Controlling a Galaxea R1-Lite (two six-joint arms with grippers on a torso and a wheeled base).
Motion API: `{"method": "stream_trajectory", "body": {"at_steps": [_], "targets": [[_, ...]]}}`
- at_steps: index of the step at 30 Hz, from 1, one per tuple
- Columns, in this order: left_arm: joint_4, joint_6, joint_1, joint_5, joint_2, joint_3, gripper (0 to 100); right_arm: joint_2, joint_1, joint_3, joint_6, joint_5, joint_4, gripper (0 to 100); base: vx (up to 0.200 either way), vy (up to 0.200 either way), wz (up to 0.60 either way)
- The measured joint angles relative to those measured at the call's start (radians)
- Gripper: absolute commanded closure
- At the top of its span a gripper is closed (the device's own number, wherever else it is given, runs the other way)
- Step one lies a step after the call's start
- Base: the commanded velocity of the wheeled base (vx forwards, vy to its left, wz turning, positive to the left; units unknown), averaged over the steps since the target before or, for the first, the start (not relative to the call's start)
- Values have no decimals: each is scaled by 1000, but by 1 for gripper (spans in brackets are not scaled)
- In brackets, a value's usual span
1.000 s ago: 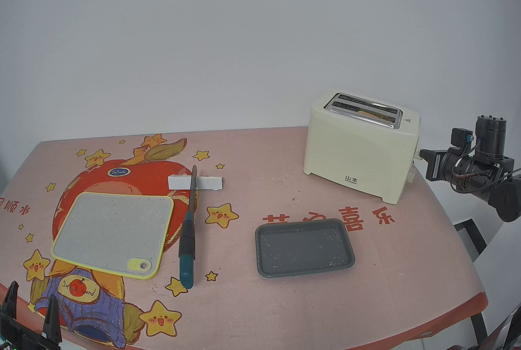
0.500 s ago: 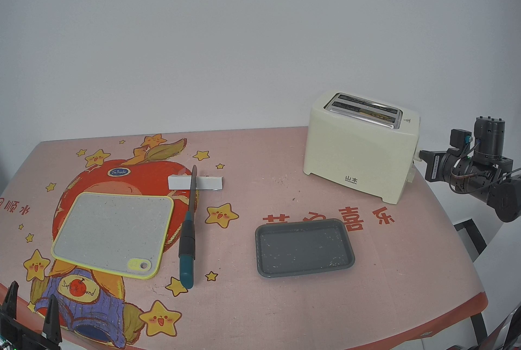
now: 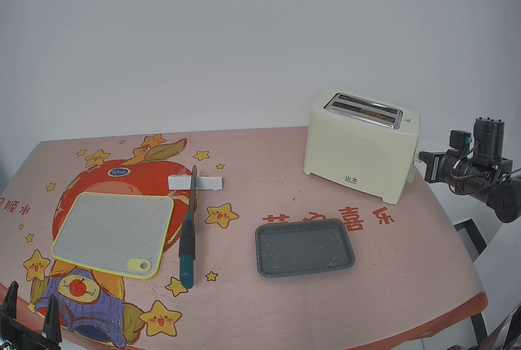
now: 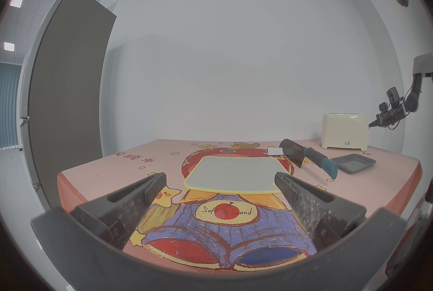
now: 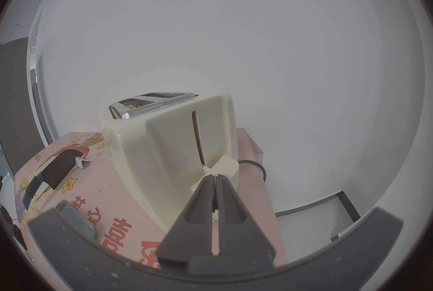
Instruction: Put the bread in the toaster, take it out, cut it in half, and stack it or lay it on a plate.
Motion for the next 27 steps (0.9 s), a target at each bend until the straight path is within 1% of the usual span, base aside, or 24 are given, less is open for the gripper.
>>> {"method": "stream_trajectory", "body": {"at_steps": [27], "targets": [[0,0,0,0,0,0,0,13,1,2,-3,0,1,100,0,0,0]]}}
